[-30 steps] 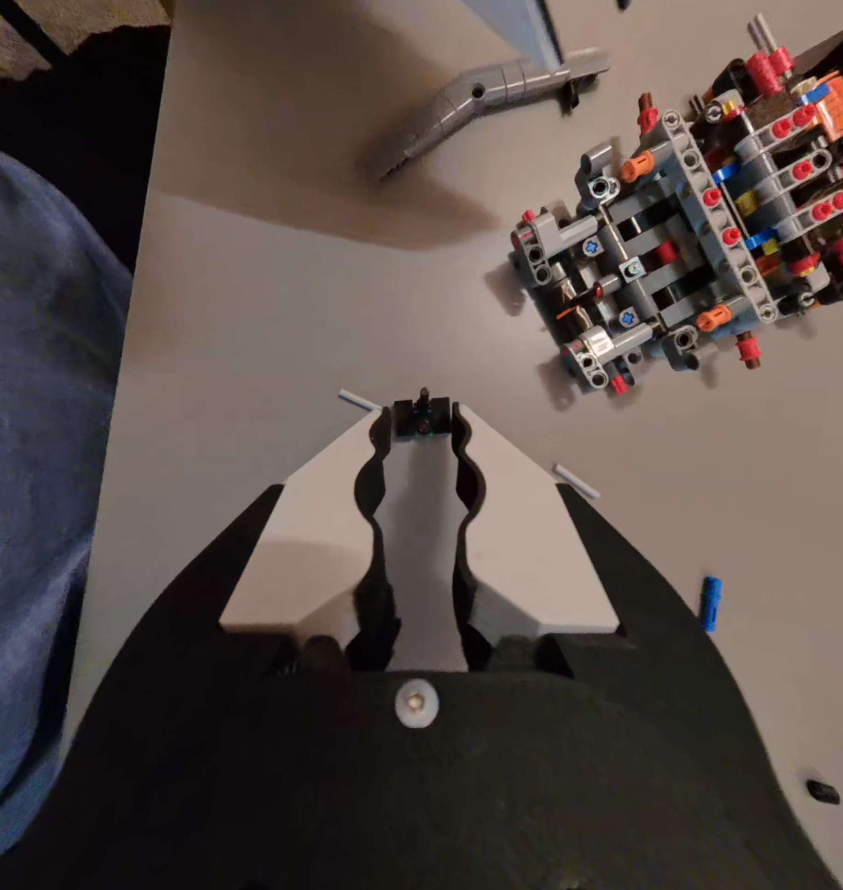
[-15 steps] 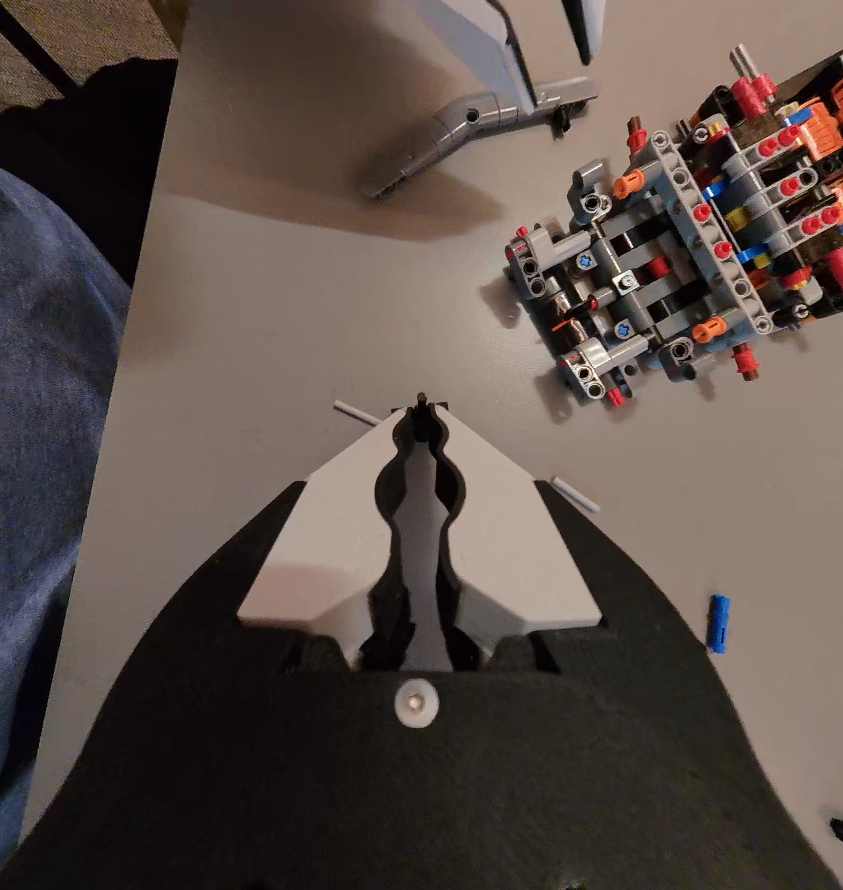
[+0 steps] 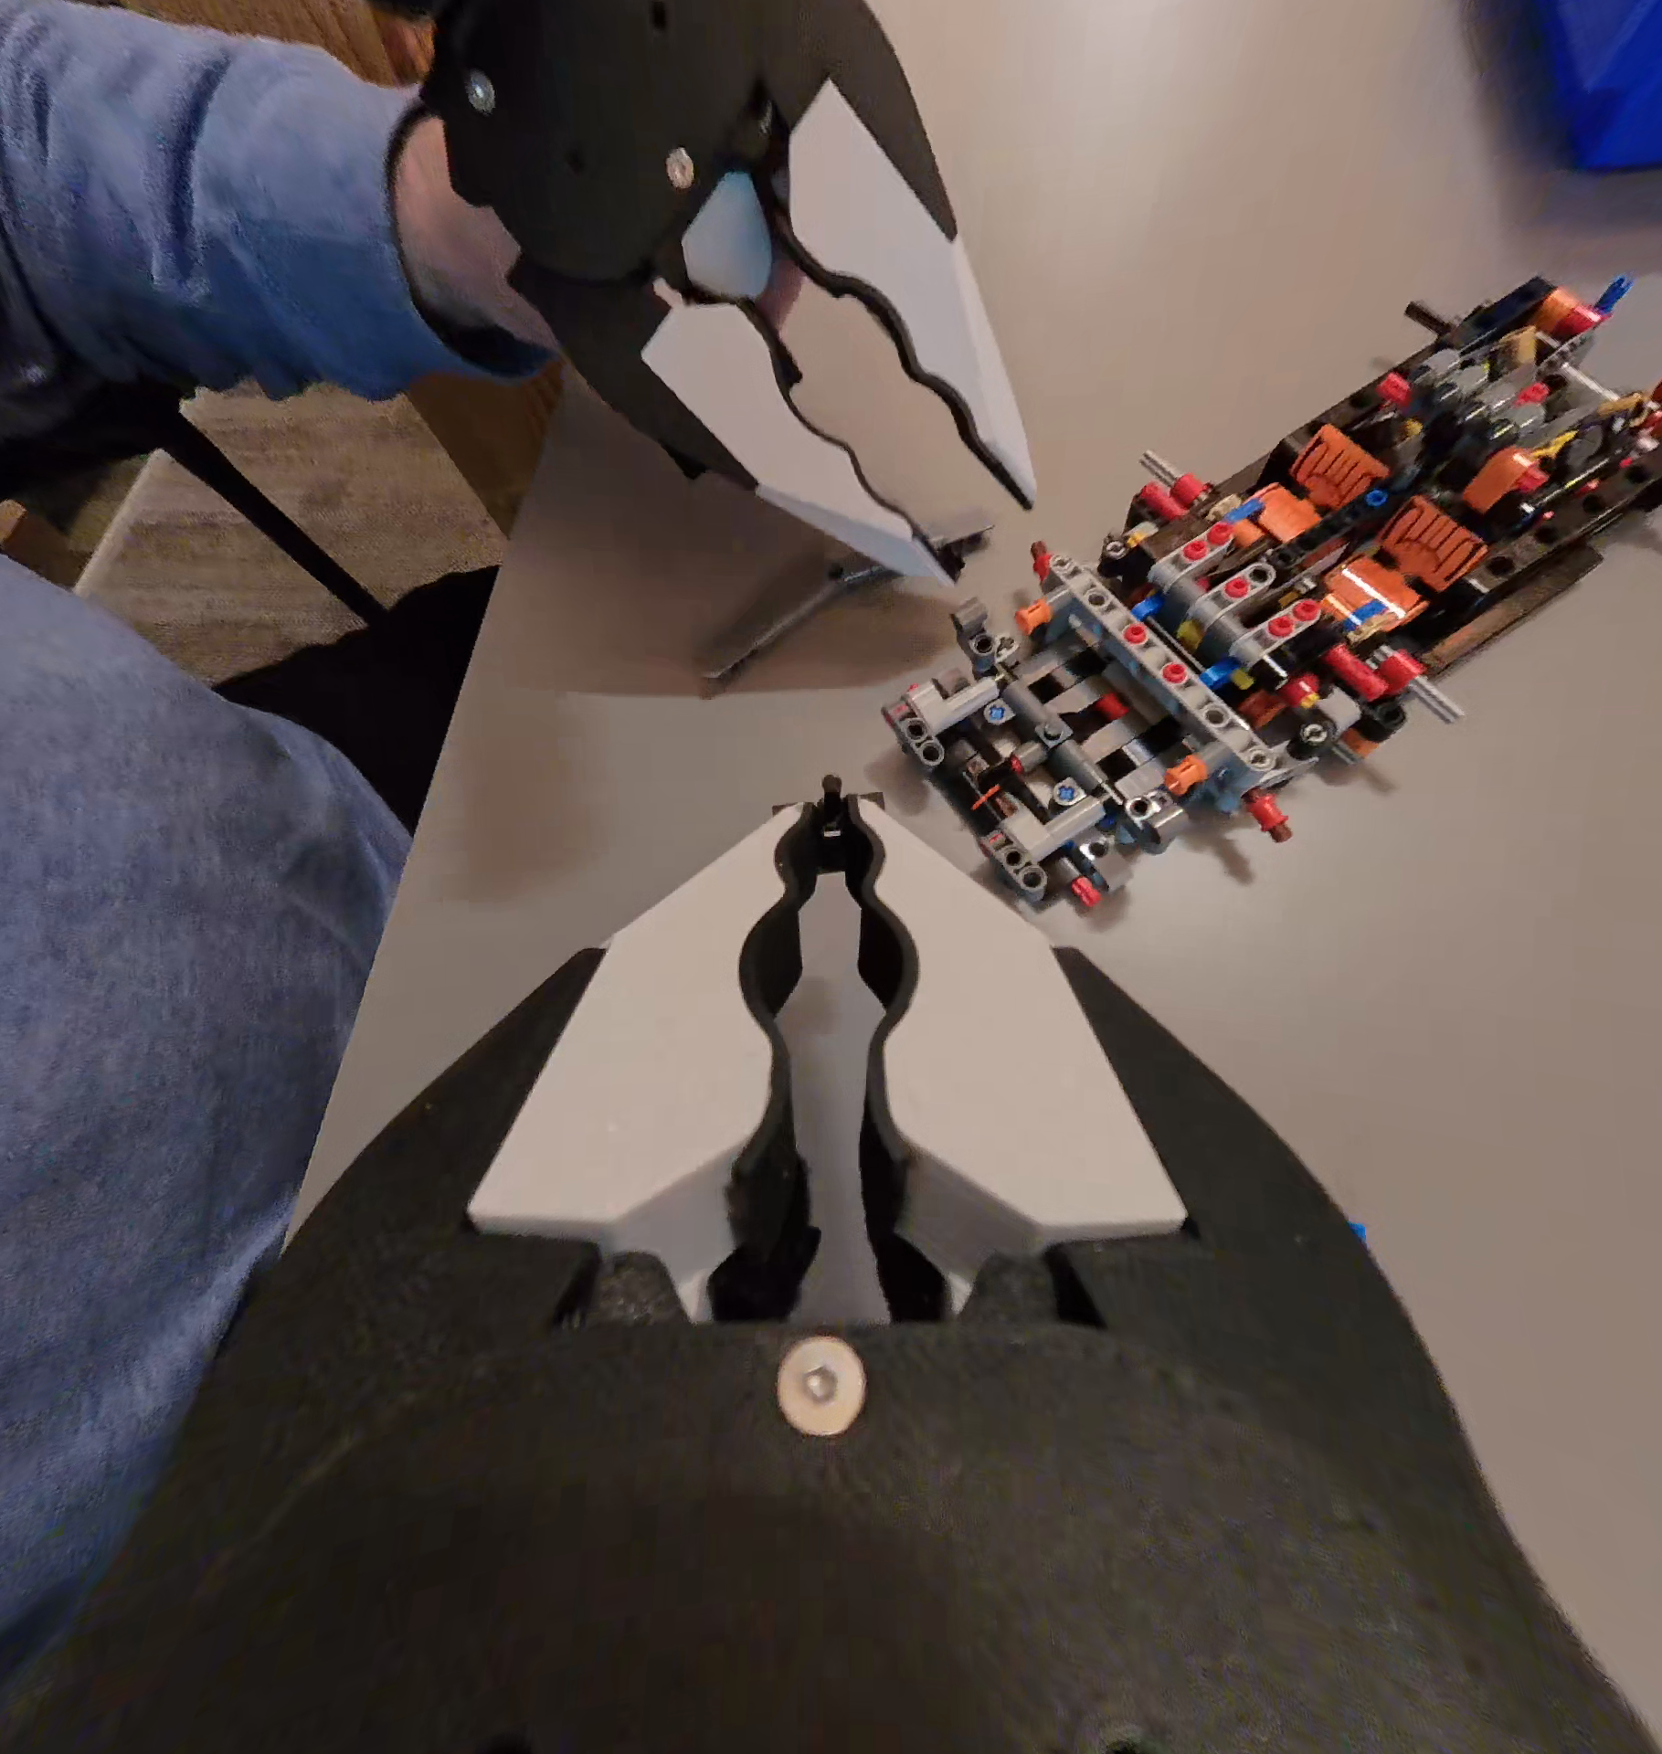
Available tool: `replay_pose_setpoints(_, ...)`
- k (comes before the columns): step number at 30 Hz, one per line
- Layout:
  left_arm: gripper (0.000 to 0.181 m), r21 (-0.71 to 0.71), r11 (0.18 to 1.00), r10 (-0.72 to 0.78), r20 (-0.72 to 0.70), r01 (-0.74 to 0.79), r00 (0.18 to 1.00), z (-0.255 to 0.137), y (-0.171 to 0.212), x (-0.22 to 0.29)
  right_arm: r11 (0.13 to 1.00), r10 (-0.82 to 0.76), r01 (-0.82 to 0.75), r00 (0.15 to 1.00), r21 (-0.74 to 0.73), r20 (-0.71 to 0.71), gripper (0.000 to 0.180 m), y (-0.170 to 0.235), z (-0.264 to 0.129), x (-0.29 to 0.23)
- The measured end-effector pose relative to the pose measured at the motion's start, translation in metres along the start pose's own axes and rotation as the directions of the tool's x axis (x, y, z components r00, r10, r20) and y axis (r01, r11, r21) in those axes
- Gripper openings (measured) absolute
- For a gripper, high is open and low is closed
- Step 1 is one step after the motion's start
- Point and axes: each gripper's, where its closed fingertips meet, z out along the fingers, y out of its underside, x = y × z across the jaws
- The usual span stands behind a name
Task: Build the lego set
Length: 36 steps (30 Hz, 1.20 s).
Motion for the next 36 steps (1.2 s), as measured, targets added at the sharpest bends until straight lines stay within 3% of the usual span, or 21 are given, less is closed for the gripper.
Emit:
replay_pose_setpoints(1,0.026,-0.005,1.0,0.004,-0.006,-0.004,1.0,0.003,0.001,0.001,1.0,-0.002,0.002,1.0,0.005,0.001,0.002,-0.001,0.001,0.001)
replay_pose_setpoints(11,0.026,-0.026,0.998,0.059,-0.007,-0.06,0.998,0.023,-0.001,0.004,1.0,-0.017,0.017,1.0,0.024,-0.005,0.002,-0.003,-0.001,0.013)
replay_pose_setpoints(25,0.024,0.021,0.997,0.07,-0.067,-0.069,0.995,0.044,-0.035,0.02,0.997,0.018,-0.015,0.999,0.072,-0.045,0.002,-0.001,-0.02,0.04)
replay_pose_setpoints(36,0.024,0.093,0.995,0.039,-0.051,-0.034,0.998,0.026,-0.044,0.008,0.992,0.034,-0.033,0.999,0.125,-0.008,0.002,-0.014,-0.026,0.05)
